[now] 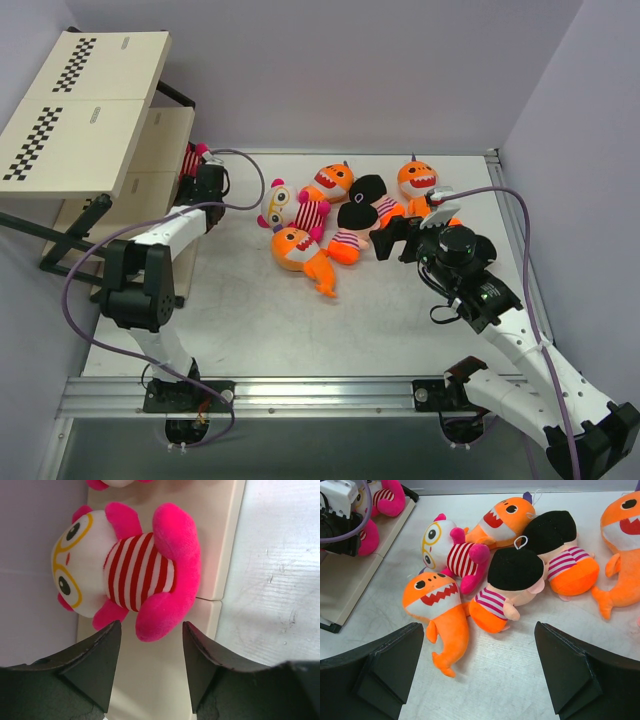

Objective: Place and organize the stuffed toys onto the shelf
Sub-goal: Place the stuffed toy onto shelf

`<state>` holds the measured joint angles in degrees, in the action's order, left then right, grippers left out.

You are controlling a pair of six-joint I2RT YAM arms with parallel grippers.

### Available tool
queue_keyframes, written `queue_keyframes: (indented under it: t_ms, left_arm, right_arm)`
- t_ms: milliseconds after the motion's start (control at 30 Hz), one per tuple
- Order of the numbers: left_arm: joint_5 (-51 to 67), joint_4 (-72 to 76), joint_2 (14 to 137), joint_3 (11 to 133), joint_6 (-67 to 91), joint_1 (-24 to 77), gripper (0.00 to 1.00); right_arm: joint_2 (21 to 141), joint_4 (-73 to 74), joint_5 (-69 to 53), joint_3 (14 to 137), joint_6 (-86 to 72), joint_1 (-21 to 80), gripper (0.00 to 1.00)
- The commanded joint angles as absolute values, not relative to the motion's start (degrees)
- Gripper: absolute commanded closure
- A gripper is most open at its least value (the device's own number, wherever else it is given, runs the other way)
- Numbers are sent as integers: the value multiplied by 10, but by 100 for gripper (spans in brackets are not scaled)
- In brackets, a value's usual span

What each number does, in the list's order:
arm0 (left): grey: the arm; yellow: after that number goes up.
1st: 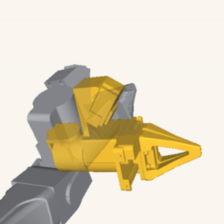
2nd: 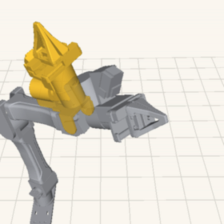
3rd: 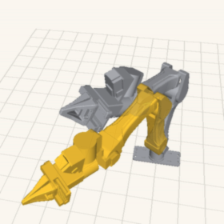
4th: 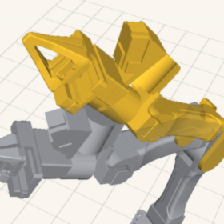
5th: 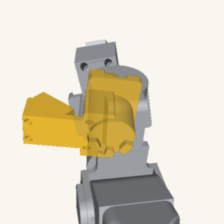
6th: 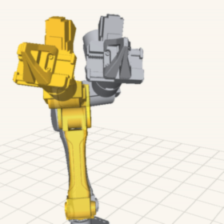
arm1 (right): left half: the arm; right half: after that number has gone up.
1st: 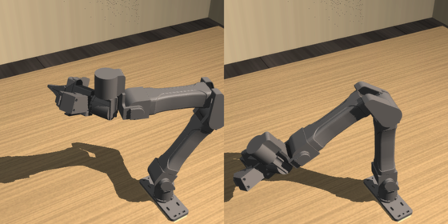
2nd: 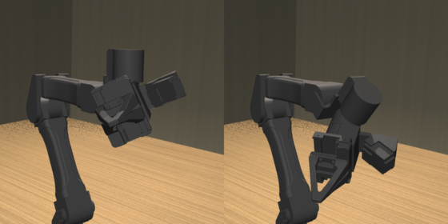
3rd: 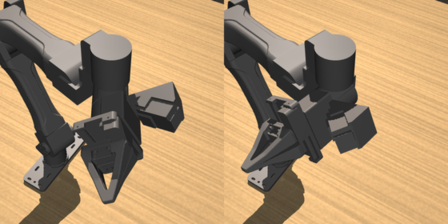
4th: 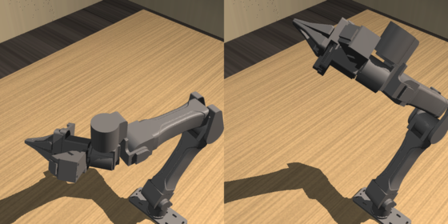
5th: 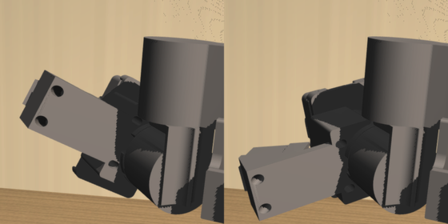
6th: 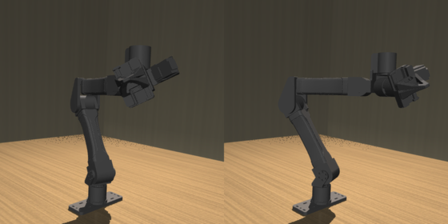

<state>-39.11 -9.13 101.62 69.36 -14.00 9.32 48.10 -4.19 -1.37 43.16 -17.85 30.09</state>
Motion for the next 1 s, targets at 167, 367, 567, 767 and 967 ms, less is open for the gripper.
queue_keyframes:
  t_ms: [167, 367, 567, 767, 967]
  left_arm:
    - [-377, -98, 1044, 726, -149, 88, 44]
    - [-383, -98, 1057, 736, -164, 88, 52]
    - [-385, -90, 1060, 744, -183, 88, 64]
    - [-374, -79, 1056, 738, -206, 88, 84]
    - [-342, -58, 1031, 709, -242, 88, 98]
  right_arm:
    - [474, -63, -12, 429, -175, 303, 1]
    - [472, -62, -12, 426, -176, 303, 1]
    - [471, -62, -10, 425, -176, 303, 1]
    - [471, -62, -10, 425, -175, 303, 1]
    - [472, -63, -9, 425, -175, 303, 1]
